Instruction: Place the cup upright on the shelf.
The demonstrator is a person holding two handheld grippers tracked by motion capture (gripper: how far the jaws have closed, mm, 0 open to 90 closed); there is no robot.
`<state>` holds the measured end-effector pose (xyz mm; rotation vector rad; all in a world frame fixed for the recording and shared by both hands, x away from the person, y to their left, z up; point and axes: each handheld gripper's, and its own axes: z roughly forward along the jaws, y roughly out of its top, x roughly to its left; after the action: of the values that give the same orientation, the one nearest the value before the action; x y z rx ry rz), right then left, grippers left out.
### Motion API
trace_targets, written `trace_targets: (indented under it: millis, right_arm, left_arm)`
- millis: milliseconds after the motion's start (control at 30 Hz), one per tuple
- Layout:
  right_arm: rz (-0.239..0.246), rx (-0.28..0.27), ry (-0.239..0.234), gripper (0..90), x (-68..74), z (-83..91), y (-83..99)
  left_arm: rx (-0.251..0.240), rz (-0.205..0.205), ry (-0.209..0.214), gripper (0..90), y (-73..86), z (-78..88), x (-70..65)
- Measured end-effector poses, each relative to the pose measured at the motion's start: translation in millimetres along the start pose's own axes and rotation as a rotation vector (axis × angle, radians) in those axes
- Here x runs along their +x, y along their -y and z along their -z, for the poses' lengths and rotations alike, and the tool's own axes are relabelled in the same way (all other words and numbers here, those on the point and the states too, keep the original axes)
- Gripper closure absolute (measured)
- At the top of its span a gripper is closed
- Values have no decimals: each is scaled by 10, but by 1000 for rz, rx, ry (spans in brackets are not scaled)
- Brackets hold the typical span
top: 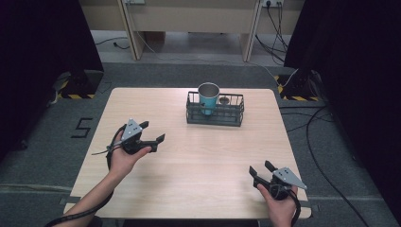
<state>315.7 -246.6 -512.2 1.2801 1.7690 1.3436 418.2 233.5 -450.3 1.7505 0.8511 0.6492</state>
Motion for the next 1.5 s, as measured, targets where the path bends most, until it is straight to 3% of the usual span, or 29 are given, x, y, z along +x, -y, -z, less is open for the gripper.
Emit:
trace_targets:
  millis: [700, 900, 1167, 1500]
  right_arm:
    - [2, 3, 6, 304, 5, 0, -1]
    - [3, 3, 8, 305, 6, -1, -1]
    - [12, 4, 1, 304, 0, -7, -2]
    - [7, 7, 2, 304, -5, -13, -5]
  left_arm:
    - [60, 21, -57, 145, 526, 441, 98]
    - [68, 61, -87, 145, 699, 509, 171]
    - [66, 84, -95, 147, 784, 536, 190]
    - [72, 63, -79, 149, 801, 518, 163]
